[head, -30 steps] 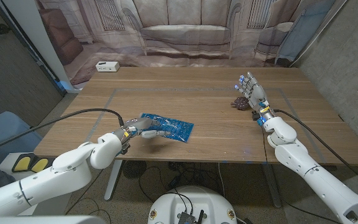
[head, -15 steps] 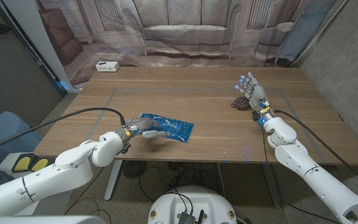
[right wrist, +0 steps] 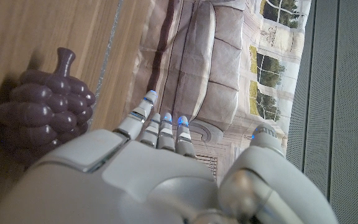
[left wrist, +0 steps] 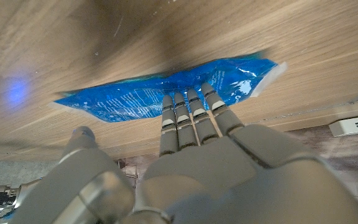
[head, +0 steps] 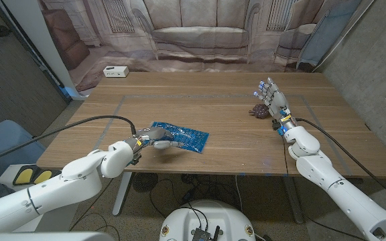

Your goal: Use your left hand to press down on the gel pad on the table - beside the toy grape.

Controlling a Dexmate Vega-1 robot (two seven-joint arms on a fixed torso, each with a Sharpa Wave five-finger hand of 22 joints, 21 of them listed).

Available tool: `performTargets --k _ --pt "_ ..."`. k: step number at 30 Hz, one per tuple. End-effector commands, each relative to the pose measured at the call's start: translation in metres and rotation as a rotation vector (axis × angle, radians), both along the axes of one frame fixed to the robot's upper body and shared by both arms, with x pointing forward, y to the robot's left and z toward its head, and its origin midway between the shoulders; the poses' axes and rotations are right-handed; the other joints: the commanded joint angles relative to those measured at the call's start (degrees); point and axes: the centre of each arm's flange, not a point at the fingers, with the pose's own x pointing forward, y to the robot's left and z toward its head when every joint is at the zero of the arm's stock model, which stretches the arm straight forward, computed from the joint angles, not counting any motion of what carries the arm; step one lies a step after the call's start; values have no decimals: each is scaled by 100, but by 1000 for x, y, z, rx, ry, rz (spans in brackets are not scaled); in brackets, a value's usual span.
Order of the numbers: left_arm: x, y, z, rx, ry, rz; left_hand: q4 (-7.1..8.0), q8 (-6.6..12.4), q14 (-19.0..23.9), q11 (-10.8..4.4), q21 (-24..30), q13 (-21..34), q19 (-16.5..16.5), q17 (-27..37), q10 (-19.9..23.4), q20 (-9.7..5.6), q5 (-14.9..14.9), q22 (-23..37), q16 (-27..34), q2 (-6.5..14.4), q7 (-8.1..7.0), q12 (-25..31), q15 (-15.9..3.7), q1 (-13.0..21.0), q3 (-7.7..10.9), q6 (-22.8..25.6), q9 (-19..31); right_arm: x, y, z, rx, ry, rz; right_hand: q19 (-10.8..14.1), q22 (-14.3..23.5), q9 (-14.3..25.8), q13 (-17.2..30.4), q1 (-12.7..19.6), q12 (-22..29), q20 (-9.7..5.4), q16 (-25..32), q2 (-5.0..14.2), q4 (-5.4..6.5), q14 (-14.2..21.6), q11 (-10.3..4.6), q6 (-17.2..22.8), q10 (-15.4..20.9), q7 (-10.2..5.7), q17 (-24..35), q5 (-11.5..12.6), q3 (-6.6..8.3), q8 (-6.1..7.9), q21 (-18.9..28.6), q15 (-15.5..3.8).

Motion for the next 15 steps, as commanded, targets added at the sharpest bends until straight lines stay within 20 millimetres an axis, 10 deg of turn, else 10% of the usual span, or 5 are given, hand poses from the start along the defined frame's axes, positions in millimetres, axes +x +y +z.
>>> performTargets --k 1,15 --pt "4 -2 1 37 21 3 -8 29 7 11 -36 22 15 20 47 -38 -8 31 7 30 -9 -22 -11 -4 -3 39 8 -2 -1 0 6 -1 0 -8 17 25 21 -13 18 26 6 48 -32 -13 -11 28 56 -18 14 2 12 7 8 44" --pt "7 -4 0 72 52 8 -13 25 13 -5 -44 22 44 21 49 -48 -9 31 -3 33 -21 -39 -13 -10 -9 81 8 -3 2 -2 13 -15 8 -11 17 25 21 -7 16 31 6 53 -41 -8 -18 37 62 -20 14 0 12 8 8 43"
